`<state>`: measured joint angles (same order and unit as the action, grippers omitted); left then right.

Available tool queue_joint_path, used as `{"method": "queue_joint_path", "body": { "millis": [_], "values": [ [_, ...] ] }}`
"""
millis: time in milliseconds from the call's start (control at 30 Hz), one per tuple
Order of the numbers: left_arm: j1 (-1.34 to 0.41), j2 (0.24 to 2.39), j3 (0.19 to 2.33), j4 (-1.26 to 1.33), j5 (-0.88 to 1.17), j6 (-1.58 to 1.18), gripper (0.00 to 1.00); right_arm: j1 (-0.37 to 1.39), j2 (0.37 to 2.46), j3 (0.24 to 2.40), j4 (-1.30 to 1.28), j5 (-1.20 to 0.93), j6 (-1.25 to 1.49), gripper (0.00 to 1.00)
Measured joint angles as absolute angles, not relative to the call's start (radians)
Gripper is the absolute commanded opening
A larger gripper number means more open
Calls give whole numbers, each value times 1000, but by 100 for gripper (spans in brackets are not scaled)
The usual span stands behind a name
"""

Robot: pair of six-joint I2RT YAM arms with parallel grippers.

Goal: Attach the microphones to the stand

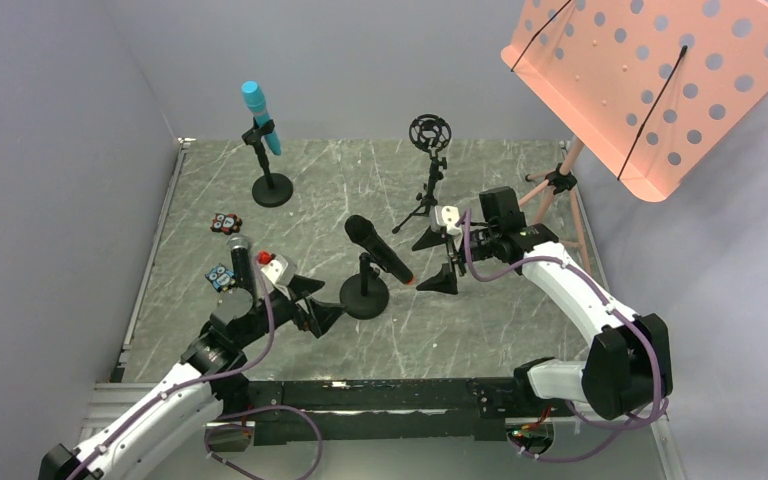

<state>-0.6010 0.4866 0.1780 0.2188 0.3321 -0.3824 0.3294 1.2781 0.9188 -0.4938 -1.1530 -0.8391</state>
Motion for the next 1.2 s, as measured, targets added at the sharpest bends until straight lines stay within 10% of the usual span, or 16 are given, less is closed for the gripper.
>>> {"method": "queue_joint_path", "body": {
  "millis": [533, 1200],
  "values": [
    [-601, 149, 178, 102, 187, -379, 99, 306, 1272, 919, -534, -1162, -865, 95],
    [-601, 764, 369, 249, 442, 56, 99, 281, 1291, 931, -633, -1162, -955, 95]
  ]
}}
